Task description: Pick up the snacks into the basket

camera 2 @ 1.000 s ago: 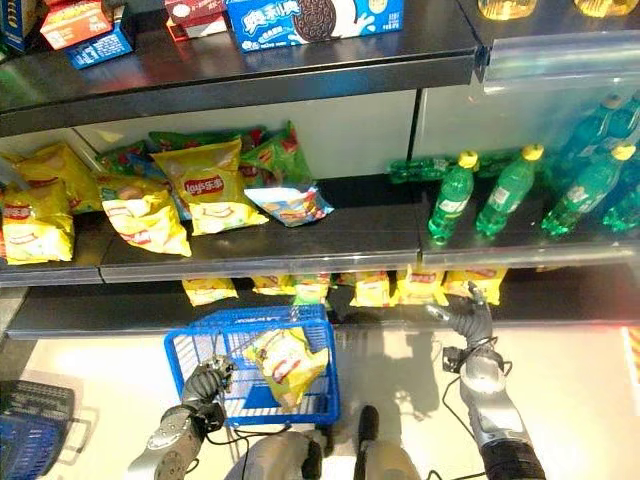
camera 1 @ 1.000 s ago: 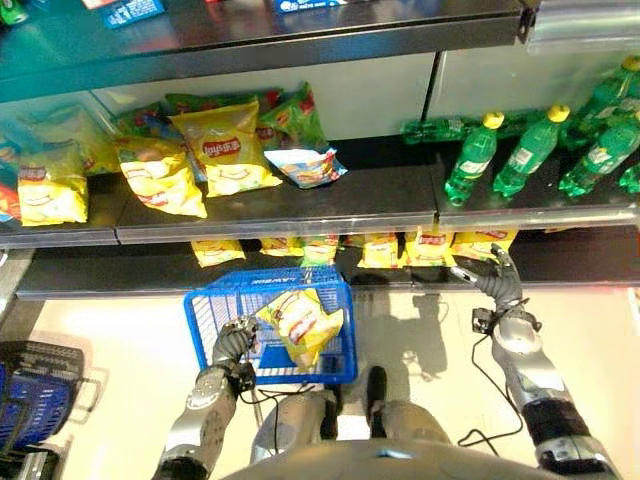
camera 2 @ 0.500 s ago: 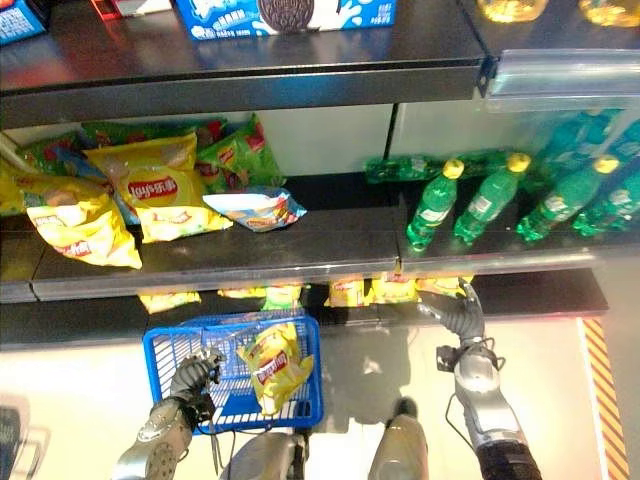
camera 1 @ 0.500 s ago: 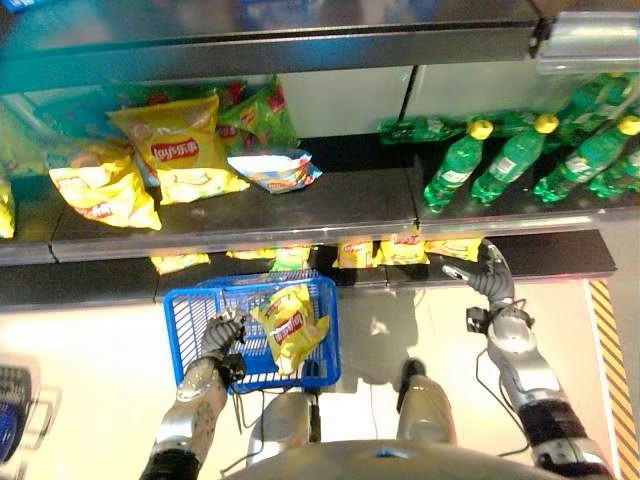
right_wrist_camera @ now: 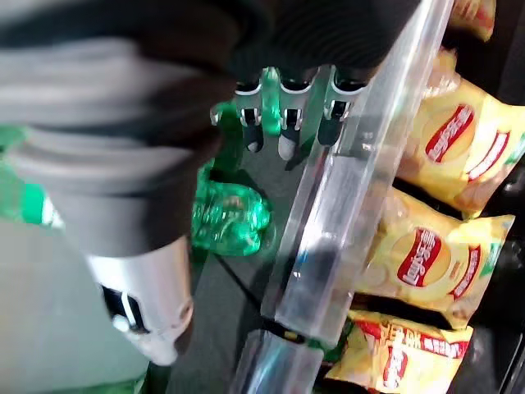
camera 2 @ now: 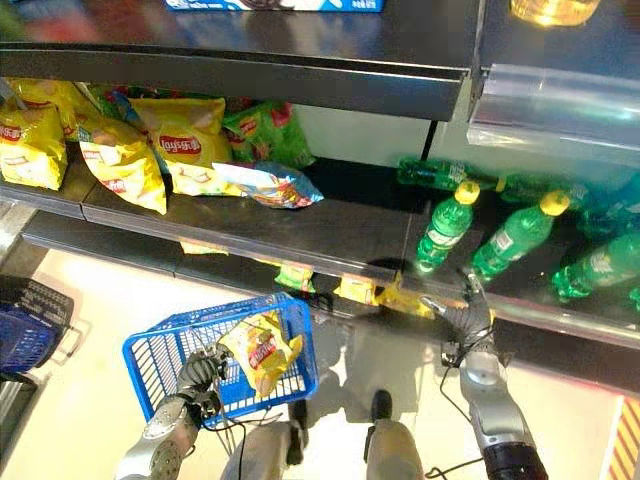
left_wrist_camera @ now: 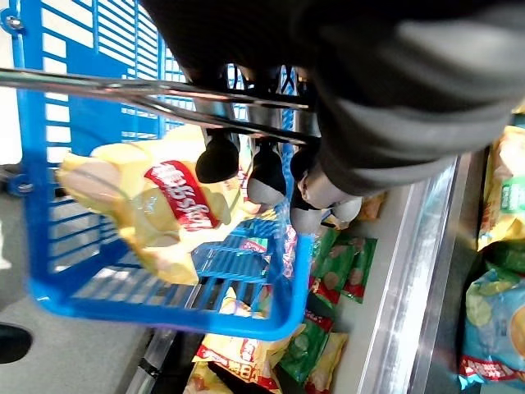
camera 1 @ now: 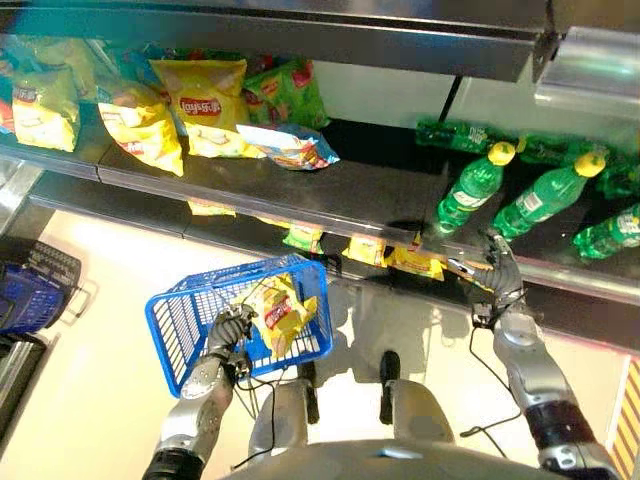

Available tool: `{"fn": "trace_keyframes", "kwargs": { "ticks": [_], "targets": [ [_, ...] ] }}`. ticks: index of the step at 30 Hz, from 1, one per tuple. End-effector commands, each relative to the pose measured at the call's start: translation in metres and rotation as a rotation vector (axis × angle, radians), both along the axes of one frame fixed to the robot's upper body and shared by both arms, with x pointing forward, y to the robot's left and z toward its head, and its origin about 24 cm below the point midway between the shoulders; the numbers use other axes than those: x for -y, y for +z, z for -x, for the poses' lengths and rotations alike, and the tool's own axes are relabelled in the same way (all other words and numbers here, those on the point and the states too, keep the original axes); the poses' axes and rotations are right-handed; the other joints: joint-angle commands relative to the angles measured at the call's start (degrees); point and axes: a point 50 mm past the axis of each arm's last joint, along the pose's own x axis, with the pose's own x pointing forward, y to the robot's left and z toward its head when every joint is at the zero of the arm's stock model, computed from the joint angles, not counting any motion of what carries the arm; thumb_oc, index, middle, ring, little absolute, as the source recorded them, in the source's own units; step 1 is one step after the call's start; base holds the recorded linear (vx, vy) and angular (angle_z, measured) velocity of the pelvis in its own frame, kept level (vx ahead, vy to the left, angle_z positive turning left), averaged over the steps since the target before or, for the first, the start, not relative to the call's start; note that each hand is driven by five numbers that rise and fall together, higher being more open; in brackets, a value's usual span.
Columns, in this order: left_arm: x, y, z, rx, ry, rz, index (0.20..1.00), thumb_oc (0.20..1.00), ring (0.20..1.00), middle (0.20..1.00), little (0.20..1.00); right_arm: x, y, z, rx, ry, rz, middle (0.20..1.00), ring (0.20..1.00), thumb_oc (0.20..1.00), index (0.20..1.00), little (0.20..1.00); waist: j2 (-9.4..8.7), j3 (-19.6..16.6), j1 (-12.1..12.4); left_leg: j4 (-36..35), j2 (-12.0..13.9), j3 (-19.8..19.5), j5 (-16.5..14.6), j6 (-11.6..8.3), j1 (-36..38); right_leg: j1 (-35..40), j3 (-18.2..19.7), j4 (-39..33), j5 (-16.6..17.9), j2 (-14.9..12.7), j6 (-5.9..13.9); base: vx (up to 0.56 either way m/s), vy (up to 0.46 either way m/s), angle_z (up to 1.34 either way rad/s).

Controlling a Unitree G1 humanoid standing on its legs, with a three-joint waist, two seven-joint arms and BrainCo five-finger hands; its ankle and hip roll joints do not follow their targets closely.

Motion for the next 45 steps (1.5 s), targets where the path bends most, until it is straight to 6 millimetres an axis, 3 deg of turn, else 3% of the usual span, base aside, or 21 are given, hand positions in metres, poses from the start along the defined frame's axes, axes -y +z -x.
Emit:
{"fn": "trace_keyframes", "kwargs": {
  "ticks": [1, 12, 25, 35, 45],
  "targets": [
    [-0.006, 0.041, -0.021, 0.218, -0.038, -0.056, 0.2, 0.2, 0.2, 0.2, 0.2, -0.003, 0.02, -0.005, 0.113, 0.019, 0.003, 1.0, 1.0, 1.0, 1.0, 1.0, -1.59, -1.91, 0.25, 0.43, -0.05, -1.9, -2.33, 0.92, 0.68, 0.48, 2.01, -4.52, 2.38, -2.91, 6.22, -0.02, 0.048, 0.13],
    [-0.006, 0.041, -0.012, 0.211, -0.061, -0.052, 0.2, 0.2, 0.2, 0.2, 0.2, -0.016, 0.032, -0.013, 0.171, 0.075, -0.051, 1.0, 1.0, 1.0, 1.0, 1.0, -2.45, -0.11, 1.14, 1.74, -0.95, -1.09, -4.01, 2.07, 1.21, -1.06, 3.99, -2.04, 2.8, -3.95, 6.44, -0.04, 0.045, -0.05],
    [-0.002, 0.054, -0.015, 0.266, -0.094, -0.045, 0.2, 0.2, 0.2, 0.2, 0.2, -0.017, 0.05, -0.026, 0.249, 0.041, -0.06, 1.0, 1.0, 1.0, 1.0, 1.0, -2.56, 3.75, 1.35, 5.82, -1.92, -1.34, -5.22, 2.83, -2.66, -5.05, 4.67, 1.42, 3.03, -4.77, 6.86, -0.04, 0.014, -0.04],
    [0.003, 0.067, -0.018, 0.32, -0.136, -0.057, 0.2, 0.2, 0.2, 0.2, 0.2, -0.017, 0.08, -0.05, 0.344, 0.006, -0.056, 1.0, 1.0, 1.0, 1.0, 1.0, -2.7, 7.19, 2.03, 7.4, -2.65, -1.47, -4.76, 3.11, -7.32, -9.29, 4.95, 2.33, 4.5, -5.15, 6.93, -0.04, 0.002, -0.01],
    [0.007, 0.068, -0.02, 0.319, -0.164, -0.065, 0.2, 0.2, 0.2, 0.2, 0.2, -0.018, 0.087, -0.055, 0.379, -0.038, -0.073, 1.0, 1.0, 1.0, 1.0, 1.0, -2.75, 6.9, 2.28, 7.02, -2.46, -1.55, -4.73, 2.84, -7.07, -8.94, 4.63, 1.96, 4.53, -5.21, 6.64, 0.0, 0.0, 0.0]
  ]
}}
